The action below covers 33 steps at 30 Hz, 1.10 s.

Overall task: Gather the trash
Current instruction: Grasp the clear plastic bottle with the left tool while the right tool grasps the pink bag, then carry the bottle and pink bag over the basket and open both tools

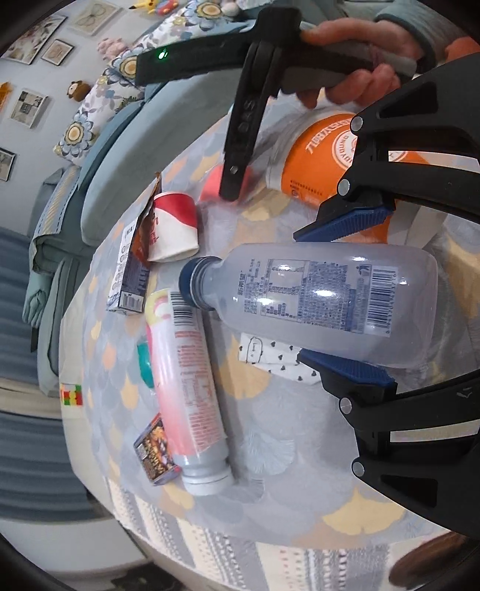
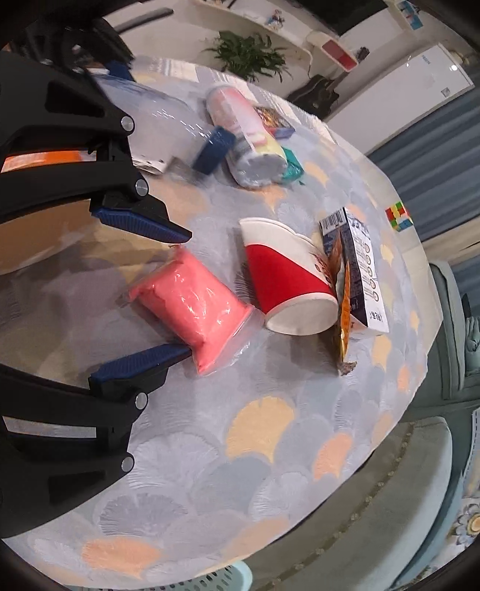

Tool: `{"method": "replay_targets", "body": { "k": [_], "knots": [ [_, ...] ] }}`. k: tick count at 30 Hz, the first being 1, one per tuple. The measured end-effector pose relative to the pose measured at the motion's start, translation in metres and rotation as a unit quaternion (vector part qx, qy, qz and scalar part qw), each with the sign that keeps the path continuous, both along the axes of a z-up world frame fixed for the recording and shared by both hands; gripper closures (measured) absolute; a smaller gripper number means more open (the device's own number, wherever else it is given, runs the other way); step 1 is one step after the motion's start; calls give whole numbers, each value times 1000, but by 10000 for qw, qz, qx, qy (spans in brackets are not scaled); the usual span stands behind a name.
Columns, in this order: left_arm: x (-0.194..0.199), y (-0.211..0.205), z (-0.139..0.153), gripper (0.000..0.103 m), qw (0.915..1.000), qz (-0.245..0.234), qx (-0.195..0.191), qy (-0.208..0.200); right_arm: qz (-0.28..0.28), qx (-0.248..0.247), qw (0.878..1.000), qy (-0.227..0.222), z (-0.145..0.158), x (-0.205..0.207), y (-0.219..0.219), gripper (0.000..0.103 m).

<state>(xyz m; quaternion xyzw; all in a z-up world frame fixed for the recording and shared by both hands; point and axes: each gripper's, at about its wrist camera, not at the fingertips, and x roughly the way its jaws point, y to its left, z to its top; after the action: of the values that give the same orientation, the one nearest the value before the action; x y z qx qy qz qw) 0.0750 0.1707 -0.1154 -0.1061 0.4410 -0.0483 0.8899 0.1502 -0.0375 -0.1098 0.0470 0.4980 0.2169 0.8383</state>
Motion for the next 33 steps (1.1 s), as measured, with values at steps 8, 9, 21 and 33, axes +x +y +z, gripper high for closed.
{"method": "replay_targets", "body": {
  "k": [8, 9, 21, 33],
  "knots": [
    [15, -4, -1, 37, 9999, 81, -8, 115, -146, -84, 9998, 124, 0, 11, 8, 45],
    [16, -7, -1, 36, 9999, 66, 33, 146, -159, -8, 9997, 183, 0, 12, 6, 44],
    [20, -16, -5, 49, 9991, 100, 353, 211, -266, -606, 9976, 202, 1, 23, 21, 49],
    [-9, -24, 31, 50, 9975, 71, -46, -699, 194, -410, 9950, -884, 26, -24, -14, 69]
  ]
}}
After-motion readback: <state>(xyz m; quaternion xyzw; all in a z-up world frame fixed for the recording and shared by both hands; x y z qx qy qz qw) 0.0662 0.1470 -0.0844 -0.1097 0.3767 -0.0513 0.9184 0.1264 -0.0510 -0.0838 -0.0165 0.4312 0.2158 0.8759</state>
